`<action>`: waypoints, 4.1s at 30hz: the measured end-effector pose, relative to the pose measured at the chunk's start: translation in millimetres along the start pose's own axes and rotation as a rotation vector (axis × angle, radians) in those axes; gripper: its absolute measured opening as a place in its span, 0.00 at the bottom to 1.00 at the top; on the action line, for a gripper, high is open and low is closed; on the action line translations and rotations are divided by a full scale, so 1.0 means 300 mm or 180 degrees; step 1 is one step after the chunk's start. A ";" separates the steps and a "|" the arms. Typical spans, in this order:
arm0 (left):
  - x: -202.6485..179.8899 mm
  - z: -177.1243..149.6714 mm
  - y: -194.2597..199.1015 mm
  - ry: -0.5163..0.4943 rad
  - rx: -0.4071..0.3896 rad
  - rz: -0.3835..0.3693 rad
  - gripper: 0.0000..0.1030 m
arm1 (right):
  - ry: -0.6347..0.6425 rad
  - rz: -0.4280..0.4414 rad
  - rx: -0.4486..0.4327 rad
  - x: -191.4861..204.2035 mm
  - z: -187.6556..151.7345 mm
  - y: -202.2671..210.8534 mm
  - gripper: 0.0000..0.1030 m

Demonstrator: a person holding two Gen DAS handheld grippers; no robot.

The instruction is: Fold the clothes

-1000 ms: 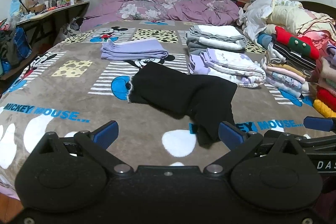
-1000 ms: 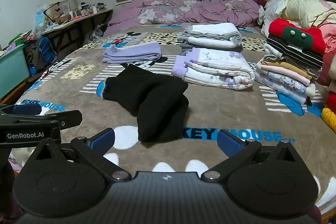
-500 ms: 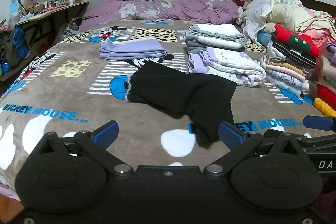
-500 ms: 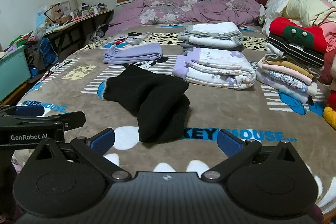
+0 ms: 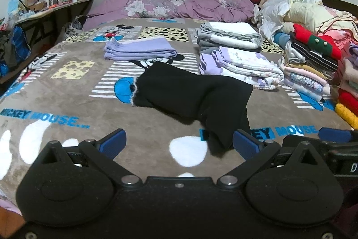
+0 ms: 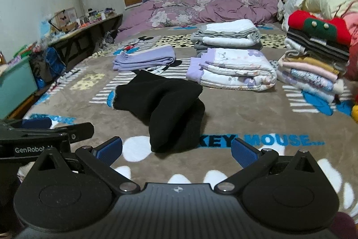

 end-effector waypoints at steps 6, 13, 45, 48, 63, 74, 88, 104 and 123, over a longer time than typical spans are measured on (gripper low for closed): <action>-0.002 -0.019 -0.049 0.0115 0.0032 -0.0131 1.00 | -0.0223 0.0291 -0.0118 -0.033 -0.022 -0.039 1.00; -0.021 -0.040 -0.111 0.0130 -0.0083 -0.0252 1.00 | -0.0509 0.0593 -0.0371 -0.089 -0.047 -0.102 1.00; 0.278 0.203 -0.600 0.0968 -0.0025 -0.0071 0.69 | -0.1810 0.1350 -0.0445 -0.348 -0.116 -0.460 1.00; 0.314 0.209 -0.655 0.0920 -0.0005 -0.0015 0.62 | -0.1815 0.1351 -0.0482 -0.365 -0.091 -0.497 1.00; 0.326 0.244 -0.573 0.0801 -0.0306 -0.0119 0.02 | -0.1657 0.1428 -0.0542 -0.364 -0.062 -0.576 1.00; 0.584 0.361 -0.083 0.0759 -0.0948 0.0281 0.02 | -0.1543 0.1445 -0.0557 -0.334 -0.055 -0.552 1.00; 0.916 0.246 -0.164 0.1178 -0.0655 0.0749 0.02 | -0.1197 0.1326 -0.0486 -0.270 -0.074 -0.539 1.00; 1.094 0.076 -0.337 0.1761 -0.0207 0.0705 0.56 | -0.1002 0.1481 -0.0272 -0.142 -0.094 -0.532 0.92; 1.053 0.062 -0.384 0.1729 -0.0171 0.0458 0.10 | -0.1561 0.1661 0.0060 -0.092 -0.061 -0.658 0.45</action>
Point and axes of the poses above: each gripper's, at about its wrist camera, not at the fingertips, and y roughly against the way its jaws point, x to its left, z to its top, the point moved 10 cm from there along -y, roughly the way its jaws point, and after that the axes turned 7 degrees about y, right-handed, at the moved point
